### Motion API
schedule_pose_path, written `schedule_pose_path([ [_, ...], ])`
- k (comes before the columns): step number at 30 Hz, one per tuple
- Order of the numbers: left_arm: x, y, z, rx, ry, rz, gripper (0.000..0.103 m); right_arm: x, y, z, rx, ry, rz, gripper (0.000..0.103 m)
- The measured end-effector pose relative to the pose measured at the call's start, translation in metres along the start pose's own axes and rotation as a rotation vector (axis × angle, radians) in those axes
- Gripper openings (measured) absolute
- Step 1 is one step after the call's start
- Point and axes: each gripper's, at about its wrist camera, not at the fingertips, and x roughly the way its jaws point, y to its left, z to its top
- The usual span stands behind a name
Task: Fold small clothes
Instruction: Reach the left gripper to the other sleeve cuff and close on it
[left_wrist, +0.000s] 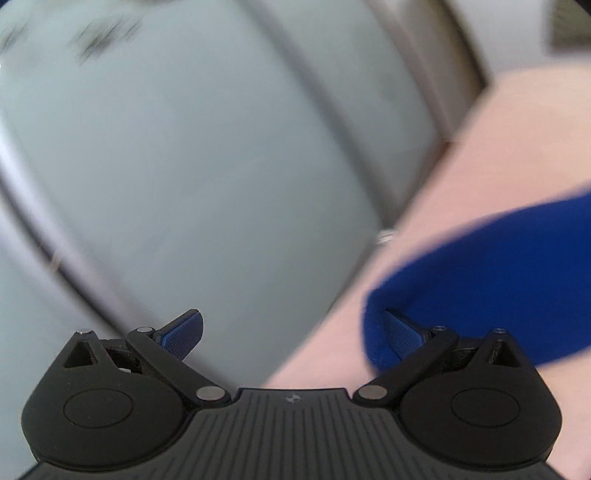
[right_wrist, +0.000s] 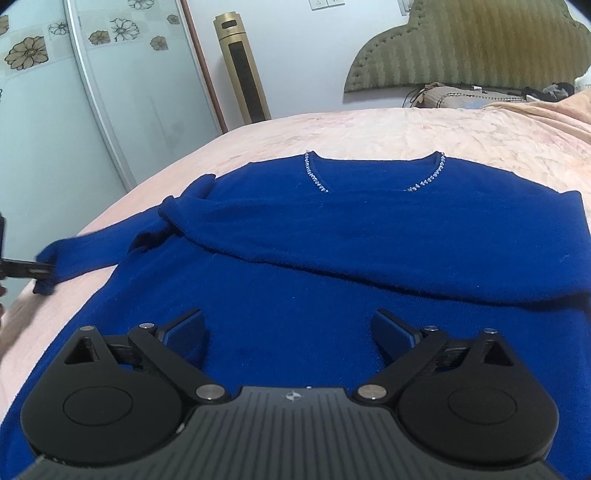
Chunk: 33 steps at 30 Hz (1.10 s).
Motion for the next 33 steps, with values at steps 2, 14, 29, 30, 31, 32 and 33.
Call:
schedule_pose_path([
  [2,0.007,0.03,0.003,-0.113,0.027,0.016,0.103,0.0,0.001,-0.001,-0.007,-0.001,0.0,0.101],
  [14,-0.023,0.082,0.009,-0.413,0.054,-0.312,0.103,0.001,0.002,-0.004,-0.018,-0.009,-0.001,0.103],
  [29,0.049,0.064,-0.063,-1.026,0.237,-0.876,0.103,0.001,0.004,-0.005,-0.03,-0.007,-0.011,0.103],
  [30,0.056,0.063,-0.063,-1.048,0.211,-0.876,0.103,0.0,0.003,-0.005,-0.03,-0.007,-0.011,0.103],
  [31,0.059,0.062,-0.062,-1.064,0.189,-0.874,0.103,0.0,0.003,-0.005,-0.033,-0.006,-0.012,0.103],
  [32,0.064,0.059,-0.059,-1.067,0.177,-0.87,0.103,0.0,0.003,-0.005,-0.034,-0.006,-0.013,0.103],
  [33,0.067,0.061,-0.057,-1.061,0.17,-0.868,0.103,0.0,0.003,-0.005,-0.034,-0.007,-0.014,0.103],
])
